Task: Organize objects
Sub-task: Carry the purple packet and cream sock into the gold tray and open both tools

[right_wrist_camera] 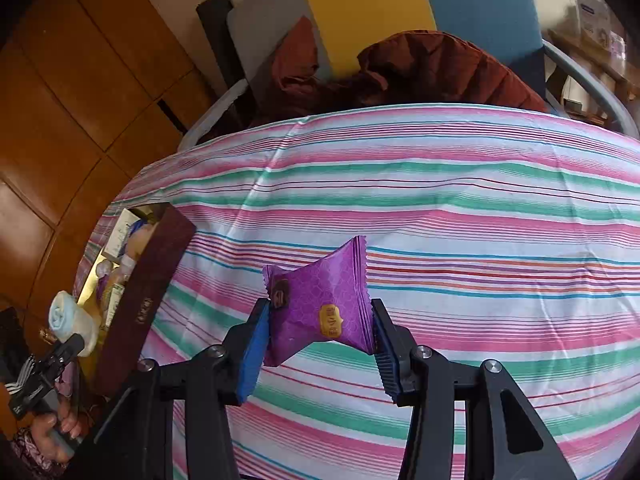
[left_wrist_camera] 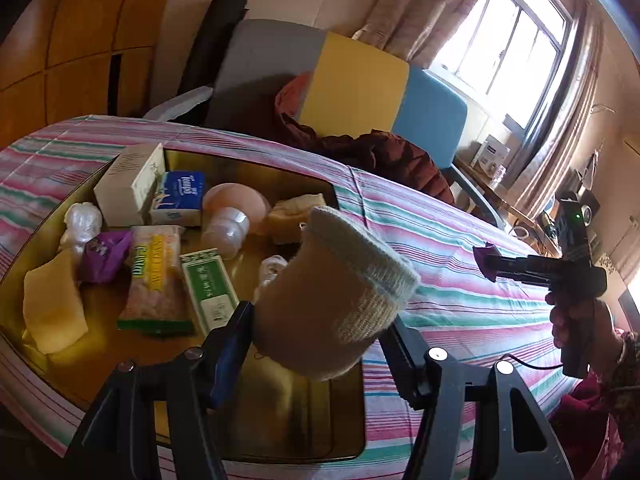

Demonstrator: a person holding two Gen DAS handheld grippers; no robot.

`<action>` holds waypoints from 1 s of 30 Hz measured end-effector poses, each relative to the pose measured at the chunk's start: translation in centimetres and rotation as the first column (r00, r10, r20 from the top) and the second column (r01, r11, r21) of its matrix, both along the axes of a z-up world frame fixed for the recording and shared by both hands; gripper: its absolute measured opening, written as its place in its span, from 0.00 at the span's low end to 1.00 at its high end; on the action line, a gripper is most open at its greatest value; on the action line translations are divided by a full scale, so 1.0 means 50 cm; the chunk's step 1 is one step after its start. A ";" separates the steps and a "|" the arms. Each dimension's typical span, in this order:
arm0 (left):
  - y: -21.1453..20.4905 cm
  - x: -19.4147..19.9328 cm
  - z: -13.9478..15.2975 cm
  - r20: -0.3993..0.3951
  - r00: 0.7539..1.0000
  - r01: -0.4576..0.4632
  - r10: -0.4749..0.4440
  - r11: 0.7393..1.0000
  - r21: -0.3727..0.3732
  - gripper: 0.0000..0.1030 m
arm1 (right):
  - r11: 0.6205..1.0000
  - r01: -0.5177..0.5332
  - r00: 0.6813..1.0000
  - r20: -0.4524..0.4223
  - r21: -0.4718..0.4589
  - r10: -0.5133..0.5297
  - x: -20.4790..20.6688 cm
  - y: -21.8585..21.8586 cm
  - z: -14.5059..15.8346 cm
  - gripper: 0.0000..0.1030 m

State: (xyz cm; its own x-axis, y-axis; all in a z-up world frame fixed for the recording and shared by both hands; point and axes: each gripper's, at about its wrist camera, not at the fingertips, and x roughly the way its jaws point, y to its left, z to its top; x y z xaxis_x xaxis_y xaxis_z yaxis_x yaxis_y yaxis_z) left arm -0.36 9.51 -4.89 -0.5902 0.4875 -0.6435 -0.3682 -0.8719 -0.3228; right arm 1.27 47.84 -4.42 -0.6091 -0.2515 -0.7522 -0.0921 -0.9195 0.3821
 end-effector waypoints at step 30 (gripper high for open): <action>-0.195 -0.038 -0.035 0.112 0.956 -0.272 0.271 0.962 -0.005 0.64 | 0.935 -0.341 0.935 -0.136 -0.099 0.327 0.009 -0.481 0.058 0.48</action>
